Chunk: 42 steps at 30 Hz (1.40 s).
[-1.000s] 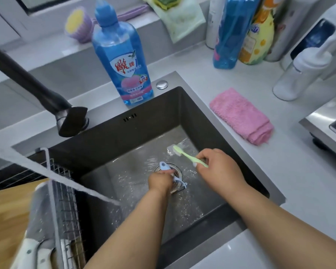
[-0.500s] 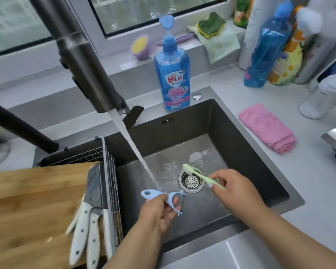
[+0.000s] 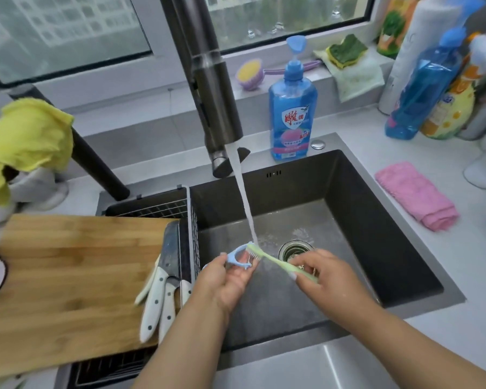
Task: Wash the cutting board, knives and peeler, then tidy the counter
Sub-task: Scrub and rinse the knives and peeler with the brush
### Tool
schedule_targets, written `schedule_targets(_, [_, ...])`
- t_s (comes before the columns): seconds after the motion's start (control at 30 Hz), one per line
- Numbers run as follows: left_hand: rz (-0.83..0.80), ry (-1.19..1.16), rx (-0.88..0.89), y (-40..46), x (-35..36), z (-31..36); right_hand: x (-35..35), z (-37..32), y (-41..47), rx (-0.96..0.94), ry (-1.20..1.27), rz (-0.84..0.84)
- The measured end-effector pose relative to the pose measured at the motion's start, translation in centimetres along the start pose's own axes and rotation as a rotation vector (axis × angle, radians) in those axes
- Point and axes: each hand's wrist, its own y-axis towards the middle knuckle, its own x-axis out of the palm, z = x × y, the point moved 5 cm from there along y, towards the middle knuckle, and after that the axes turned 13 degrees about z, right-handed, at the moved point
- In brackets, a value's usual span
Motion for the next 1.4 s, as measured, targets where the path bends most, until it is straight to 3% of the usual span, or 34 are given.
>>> schedule_targets(0.33, [-0.034,0.112,0.031,-1.2,0.7,-0.1,-0.6,-0.3,0.6,-0.034,-0.082,0.023])
schedule_targets(0.47, [-0.059,0.141,0.037,-0.7,0.9,-0.1,-0.1,-1.0,0.1,-0.085,-0.048,-0.04])
schedule_targets(0.87, [-0.141,0.26,0.078,0.3,2.2,-1.8,0.1,-0.6,1.8,-0.042,-0.136,0.058])
schedule_targets(1.0, [-0.134,0.297,0.097,0.5,2.3,-1.7,0.7,-1.5,1.3,-0.148,-0.144,-0.015])
schedule_targets(1.27, [-0.056,0.377,0.035,0.2,2.1,-2.5,0.6,-1.1,1.5,-0.114,-0.166,-0.029])
schedule_targets(1.4, [-0.034,0.379,0.073,0.3,2.3,-2.4,-0.6,-0.5,2.4,-0.004,-0.188,0.038])
